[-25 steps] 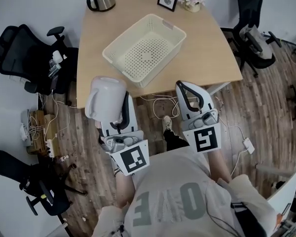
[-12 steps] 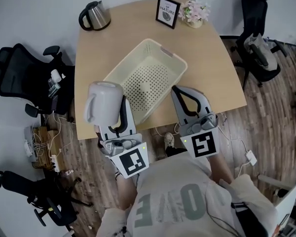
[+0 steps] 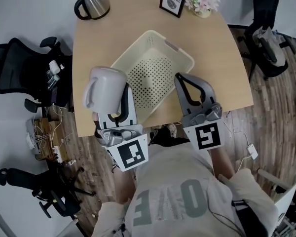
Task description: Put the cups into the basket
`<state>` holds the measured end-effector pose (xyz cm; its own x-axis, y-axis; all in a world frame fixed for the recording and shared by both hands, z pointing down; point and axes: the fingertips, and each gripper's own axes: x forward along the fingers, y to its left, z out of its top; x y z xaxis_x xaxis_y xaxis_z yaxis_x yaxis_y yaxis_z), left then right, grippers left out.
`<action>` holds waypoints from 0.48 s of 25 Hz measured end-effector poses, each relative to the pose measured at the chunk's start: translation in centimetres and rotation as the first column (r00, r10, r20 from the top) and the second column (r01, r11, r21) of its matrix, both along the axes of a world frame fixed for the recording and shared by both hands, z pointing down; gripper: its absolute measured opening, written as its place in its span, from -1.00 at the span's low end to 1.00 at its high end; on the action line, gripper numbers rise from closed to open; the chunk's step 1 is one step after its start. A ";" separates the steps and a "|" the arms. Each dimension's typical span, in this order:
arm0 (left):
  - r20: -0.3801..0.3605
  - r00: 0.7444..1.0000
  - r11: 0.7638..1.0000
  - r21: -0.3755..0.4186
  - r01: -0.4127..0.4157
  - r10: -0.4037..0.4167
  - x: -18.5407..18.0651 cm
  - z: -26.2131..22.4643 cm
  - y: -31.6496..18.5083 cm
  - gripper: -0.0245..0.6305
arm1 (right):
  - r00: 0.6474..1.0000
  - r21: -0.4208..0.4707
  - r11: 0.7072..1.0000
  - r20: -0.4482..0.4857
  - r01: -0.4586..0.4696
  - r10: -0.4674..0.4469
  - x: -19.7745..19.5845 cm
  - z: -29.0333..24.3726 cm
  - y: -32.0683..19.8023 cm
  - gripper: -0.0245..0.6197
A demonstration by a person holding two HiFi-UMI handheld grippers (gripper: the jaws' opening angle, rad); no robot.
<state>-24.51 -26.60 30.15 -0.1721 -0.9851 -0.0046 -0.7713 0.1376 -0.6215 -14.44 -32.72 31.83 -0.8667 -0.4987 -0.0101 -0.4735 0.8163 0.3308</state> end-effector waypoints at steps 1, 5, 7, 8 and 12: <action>0.013 1.000 1.000 -0.001 -0.003 0.003 -0.4 0.2 -0.4 -0.78 | 1.000 0.005 1.000 -0.012 -0.007 0.007 -0.2 0.2 -0.1 -0.93; 0.024 0.999 0.999 -0.007 -0.043 0.043 -1.0 0.7 -2.3 -0.78 | 0.998 0.006 1.000 -0.064 -0.016 0.016 -0.7 0.9 0.3 -0.93; 0.014 0.998 0.998 0.004 -0.065 0.065 -0.9 -0.1 -3.3 -0.78 | 0.998 0.015 1.000 -0.057 -0.018 0.019 -0.8 0.3 0.0 -0.93; 0.013 0.997 0.997 0.004 -0.077 0.077 -0.8 -0.5 -3.7 -0.78 | 0.998 0.022 1.000 -0.054 -0.022 0.024 -1.0 0.0 -0.3 -0.93; 0.022 0.994 0.985 -0.135 -0.105 0.109 -1.5 1.3 -5.9 -0.78 | 0.999 0.030 0.999 -0.019 -0.038 0.039 -1.9 -1.2 -1.1 -0.93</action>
